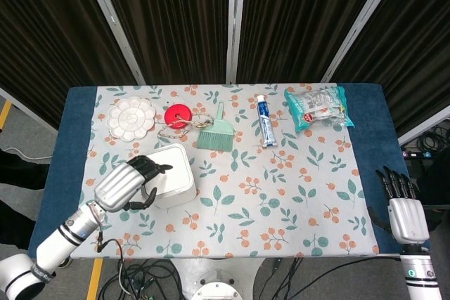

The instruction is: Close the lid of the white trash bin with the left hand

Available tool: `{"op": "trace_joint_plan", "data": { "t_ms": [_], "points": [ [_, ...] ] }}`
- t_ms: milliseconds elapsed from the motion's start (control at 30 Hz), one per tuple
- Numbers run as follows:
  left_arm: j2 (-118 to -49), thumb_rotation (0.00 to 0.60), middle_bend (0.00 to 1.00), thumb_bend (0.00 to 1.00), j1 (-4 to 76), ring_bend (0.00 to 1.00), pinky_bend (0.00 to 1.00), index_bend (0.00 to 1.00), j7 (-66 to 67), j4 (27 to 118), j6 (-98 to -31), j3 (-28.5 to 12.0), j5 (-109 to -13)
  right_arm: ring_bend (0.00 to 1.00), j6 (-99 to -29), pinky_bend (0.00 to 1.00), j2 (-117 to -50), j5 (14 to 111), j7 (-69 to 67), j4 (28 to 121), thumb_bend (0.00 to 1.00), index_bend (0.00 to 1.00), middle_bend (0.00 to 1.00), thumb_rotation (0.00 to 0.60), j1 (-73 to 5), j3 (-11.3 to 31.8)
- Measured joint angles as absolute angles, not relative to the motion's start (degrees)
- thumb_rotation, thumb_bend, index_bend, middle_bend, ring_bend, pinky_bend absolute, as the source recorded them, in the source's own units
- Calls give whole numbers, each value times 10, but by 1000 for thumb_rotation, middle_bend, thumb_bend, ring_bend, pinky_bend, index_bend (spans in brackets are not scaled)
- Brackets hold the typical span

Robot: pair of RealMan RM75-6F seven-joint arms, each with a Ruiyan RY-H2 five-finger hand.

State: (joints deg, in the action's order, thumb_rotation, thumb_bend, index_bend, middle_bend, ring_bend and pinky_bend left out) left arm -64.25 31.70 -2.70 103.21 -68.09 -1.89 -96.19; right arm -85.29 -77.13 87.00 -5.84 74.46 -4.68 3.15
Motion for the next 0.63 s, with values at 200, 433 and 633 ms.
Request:
{"op": "trace_joint_plan", "data": {
  "t_ms": [200,433,633],
  "points": [
    [-627,266,302,592,289,276,243,186,-43,1030,-744,-26,-959,0,-858,0,-769,873,-61,748,256,0,0,600,-46,32],
    [-636,319,292,532,190,247,216,204,18,975,-840,-16,-906,0,-870,0,-762,885,-61,757,255,0,0,600,-44,30],
    [-678,600,176,118,103,121,159,91,51,871,-886,17,-869,0,-875,0,-761,895,-59,761,226,0,0,600,-44,24]
  ]
}}
